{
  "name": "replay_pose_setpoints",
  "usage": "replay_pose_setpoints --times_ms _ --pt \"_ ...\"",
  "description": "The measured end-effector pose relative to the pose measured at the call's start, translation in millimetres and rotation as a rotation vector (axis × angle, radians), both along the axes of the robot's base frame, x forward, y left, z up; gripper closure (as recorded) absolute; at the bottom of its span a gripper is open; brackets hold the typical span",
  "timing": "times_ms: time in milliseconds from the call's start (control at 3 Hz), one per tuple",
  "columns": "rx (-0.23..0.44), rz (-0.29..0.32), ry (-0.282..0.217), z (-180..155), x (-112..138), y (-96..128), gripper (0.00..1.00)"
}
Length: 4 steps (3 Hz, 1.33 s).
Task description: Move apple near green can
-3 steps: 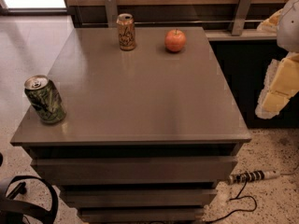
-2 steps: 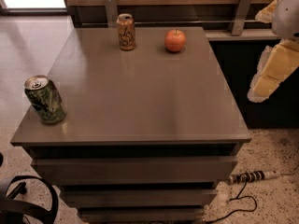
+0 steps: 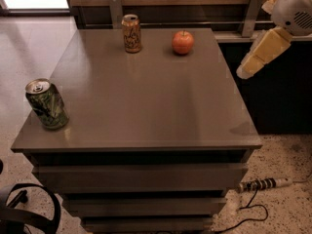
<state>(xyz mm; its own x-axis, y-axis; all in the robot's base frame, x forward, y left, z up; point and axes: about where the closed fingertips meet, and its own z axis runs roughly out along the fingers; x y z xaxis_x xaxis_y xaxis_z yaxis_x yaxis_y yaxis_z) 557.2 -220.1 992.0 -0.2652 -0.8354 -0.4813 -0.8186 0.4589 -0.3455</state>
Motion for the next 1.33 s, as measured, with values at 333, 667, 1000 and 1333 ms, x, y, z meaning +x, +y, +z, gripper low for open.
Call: replay_pose_setpoints --times_ms 333,667,1000,1333 --pt "0.152 -0.013 -0.025 -12.7 39.5 -0.9 0.00" --pt "0.270 -0.044 -0.014 -25.7 73.1 0.0 0.00" --pt "0.356 -0.071 -0.007 -35.9 109.5 1.3 0.00" --pt "0.357 -0.070 -0.007 -36.1 109.6 1.5 0.00"
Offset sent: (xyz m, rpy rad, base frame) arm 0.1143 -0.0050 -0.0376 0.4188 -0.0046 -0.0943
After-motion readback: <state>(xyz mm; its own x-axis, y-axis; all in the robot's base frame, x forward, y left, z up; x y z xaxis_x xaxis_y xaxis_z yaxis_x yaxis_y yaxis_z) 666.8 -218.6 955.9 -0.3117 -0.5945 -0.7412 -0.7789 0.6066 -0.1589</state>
